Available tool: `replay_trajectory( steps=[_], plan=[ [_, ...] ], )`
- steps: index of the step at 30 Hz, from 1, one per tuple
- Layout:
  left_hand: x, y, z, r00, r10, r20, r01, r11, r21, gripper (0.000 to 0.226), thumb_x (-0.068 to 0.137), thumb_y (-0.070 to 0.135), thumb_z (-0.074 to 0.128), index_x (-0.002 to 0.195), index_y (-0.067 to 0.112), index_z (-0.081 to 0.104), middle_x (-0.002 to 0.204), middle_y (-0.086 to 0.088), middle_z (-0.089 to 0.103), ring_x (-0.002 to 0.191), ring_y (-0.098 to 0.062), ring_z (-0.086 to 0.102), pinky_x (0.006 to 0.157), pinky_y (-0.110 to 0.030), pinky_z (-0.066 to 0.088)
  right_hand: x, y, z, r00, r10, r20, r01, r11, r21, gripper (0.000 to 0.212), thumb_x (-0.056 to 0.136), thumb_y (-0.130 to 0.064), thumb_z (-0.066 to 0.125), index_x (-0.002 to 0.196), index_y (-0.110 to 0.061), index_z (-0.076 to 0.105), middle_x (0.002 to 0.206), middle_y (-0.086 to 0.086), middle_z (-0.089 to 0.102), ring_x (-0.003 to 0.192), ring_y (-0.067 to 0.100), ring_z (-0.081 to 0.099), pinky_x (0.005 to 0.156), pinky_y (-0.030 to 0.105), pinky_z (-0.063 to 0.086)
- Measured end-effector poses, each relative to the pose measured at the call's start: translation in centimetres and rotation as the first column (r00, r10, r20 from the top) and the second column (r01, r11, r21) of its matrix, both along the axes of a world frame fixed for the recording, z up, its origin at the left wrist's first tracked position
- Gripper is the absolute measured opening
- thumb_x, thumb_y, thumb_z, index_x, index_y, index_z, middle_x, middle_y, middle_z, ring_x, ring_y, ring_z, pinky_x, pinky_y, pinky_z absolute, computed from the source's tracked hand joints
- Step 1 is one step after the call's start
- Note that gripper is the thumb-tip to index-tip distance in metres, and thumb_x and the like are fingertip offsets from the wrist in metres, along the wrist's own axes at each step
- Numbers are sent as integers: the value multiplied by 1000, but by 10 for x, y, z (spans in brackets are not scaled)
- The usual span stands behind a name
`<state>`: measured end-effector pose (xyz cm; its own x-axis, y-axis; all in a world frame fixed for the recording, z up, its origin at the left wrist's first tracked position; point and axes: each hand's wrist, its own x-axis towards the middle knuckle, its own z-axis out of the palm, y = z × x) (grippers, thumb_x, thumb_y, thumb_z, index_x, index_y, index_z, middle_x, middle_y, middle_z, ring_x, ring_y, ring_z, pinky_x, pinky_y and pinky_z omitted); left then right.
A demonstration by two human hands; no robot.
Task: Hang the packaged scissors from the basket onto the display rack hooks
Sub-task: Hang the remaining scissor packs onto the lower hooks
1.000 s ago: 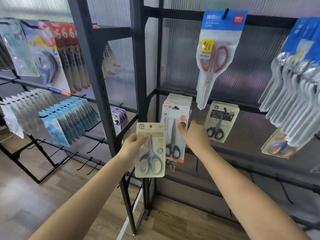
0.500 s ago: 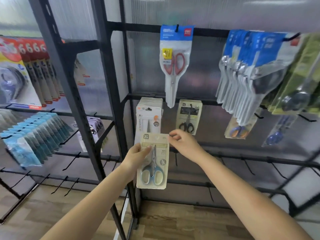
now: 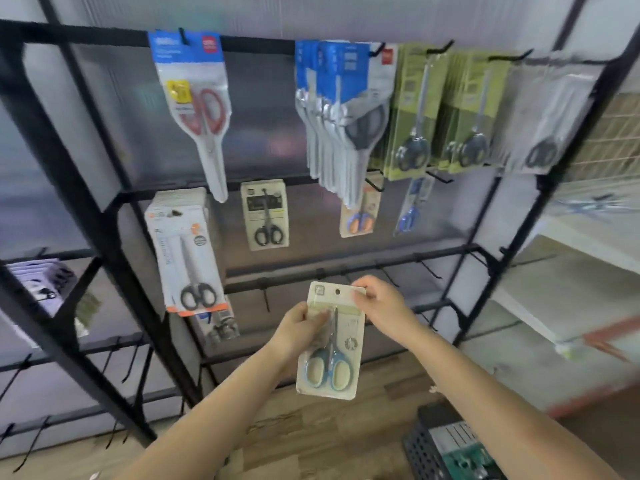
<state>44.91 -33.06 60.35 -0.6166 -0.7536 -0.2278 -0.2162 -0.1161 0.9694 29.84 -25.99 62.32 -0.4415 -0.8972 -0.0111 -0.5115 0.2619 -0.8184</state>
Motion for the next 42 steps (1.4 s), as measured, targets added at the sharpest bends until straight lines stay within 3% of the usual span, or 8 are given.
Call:
replay_trajectory(
  steps=[3,10,15,18,23,26,34,42],
  plan=[
    [-25,7,5,999,-13,39,16,998,-61,10,98,16,49,91,9,52,79,1,56,67,-8,53,50,-10,44,-23,11,8,1000,-8,-1,8,999,-34,18,95,-19,52,82,-32,52,91,-4,63,85,15,60,65,24,43],
    [-75,12,10,996,86,11,-86,995,-44,9,96,18,53,87,14,52,80,2,57,71,-9,55,59,-17,48,-76,10,20,998,63,23,-62,997,-50,16,94,-19,52,82,-29,54,96,1,68,89,18,63,79,37,50],
    [-105,24,5,988,152,-28,-151,988,42,18,95,19,55,105,4,54,93,-9,62,84,-23,60,75,-34,51,-114,8,18,987,160,-2,-160,986,-41,15,94,-18,52,82,-27,54,94,5,69,87,22,64,77,41,52],
    [-120,32,-5,975,221,-34,-216,970,109,28,92,21,59,112,2,54,105,-15,64,96,-29,63,86,-43,52,-133,8,14,980,200,-13,-201,978,-50,18,94,-16,52,81,-28,53,93,1,68,84,16,62,74,34,50],
    [-139,54,-33,964,262,-37,-252,952,175,15,88,19,65,90,9,55,92,-7,68,81,-19,65,79,-34,55,-166,16,5,970,243,-23,-244,969,-43,16,94,-17,53,84,-29,53,93,-3,66,85,13,61,72,28,48],
    [-146,61,-45,957,290,-16,-281,938,202,16,87,20,67,88,9,55,92,-8,67,84,-20,64,86,-40,53,-179,20,-4,968,249,-30,-250,968,-27,15,94,-18,54,84,-29,54,93,-2,67,87,14,62,72,30,50],
    [-151,60,-56,944,330,20,-328,928,176,14,89,20,64,87,9,55,93,-10,65,83,-20,62,82,-37,53,-183,12,-20,963,266,-42,-265,964,25,4,95,-19,52,94,-20,56,96,-1,67,87,12,61,64,20,44],
    [-96,28,-71,884,466,39,-465,867,182,12,88,19,65,87,10,57,96,-14,66,89,-27,63,85,-44,52,-132,-38,-29,935,356,-6,-354,932,71,8,96,-21,49,92,-23,56,99,1,67,91,17,61,80,38,53]
  ],
)
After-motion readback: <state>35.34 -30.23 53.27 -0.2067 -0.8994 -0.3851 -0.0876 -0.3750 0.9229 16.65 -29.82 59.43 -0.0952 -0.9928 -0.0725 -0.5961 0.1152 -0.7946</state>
